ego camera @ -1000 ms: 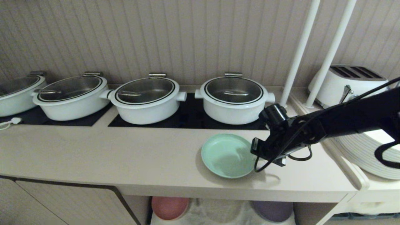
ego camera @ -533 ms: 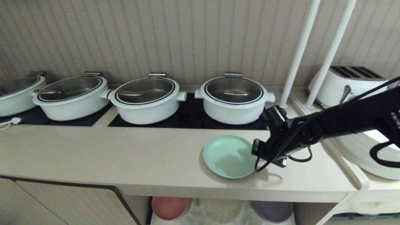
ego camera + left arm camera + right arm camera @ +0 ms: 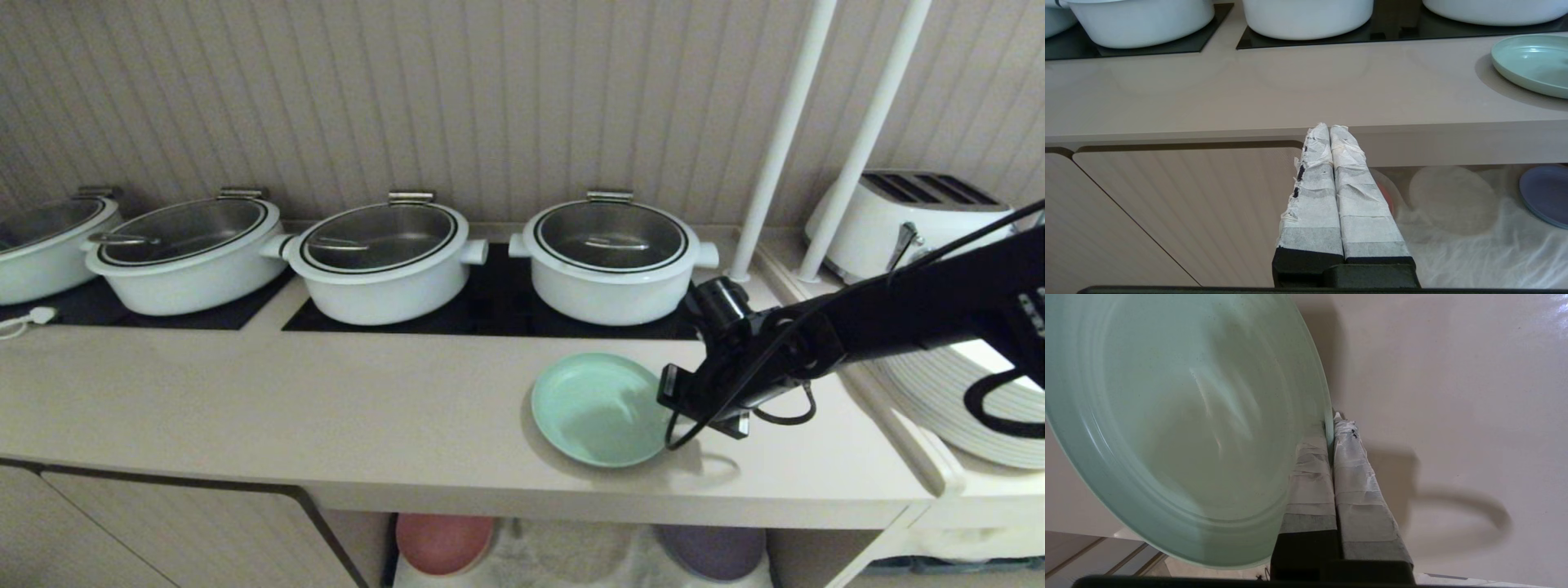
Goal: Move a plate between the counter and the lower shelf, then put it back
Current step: Put the plate
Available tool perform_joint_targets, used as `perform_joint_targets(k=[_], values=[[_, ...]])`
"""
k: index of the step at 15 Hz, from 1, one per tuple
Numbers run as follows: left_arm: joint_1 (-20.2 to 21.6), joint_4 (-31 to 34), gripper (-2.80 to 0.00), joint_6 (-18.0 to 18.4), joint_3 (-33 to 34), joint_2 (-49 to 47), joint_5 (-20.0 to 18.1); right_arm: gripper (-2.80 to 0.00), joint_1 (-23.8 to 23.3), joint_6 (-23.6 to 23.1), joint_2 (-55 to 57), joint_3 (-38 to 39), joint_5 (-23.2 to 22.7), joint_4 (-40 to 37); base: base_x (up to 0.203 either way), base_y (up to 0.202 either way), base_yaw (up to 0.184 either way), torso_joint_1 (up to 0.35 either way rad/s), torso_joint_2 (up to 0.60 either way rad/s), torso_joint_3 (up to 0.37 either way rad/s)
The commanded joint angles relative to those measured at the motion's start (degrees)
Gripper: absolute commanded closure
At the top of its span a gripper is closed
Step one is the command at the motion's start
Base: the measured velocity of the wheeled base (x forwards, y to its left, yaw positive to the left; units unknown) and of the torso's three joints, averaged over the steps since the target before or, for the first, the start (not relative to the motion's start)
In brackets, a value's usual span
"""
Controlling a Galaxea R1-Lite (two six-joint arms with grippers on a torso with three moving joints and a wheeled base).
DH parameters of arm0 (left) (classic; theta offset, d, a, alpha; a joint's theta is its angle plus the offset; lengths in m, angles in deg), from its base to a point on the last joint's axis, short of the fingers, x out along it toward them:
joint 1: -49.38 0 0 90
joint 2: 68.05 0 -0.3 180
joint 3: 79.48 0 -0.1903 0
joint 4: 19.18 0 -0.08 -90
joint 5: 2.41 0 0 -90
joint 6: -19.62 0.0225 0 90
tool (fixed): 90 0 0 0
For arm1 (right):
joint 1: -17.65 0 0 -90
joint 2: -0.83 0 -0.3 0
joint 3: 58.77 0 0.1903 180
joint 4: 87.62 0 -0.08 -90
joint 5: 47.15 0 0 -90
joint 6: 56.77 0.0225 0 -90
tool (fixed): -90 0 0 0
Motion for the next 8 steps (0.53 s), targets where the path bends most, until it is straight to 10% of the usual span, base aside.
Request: perform_joint_targets(k=[1,7,8], values=[[0.00,-0.02,0.00,0.00,0.00,0.02,-0.01,0.00,-0.04,0.24,-0.11,0.02,-0.05,-0.10,0.000,0.000,0.000,0.000,0.00,0.000],[0.00,-0.02,0.00,0.00,0.00,0.02,-0.01,0.00,-0.04,0.15,-0.37,0.02,-0.05,-0.28,0.000,0.000,0.000,0.000,0.00,0.000],[0.00,-0.02,0.00,0.00,0.00,0.02,-0.01,-2.80,0.04,0.15,-0.37,0.11,-0.05,-0.36,0.000,0.000,0.000,0.000,0.00,0.000]])
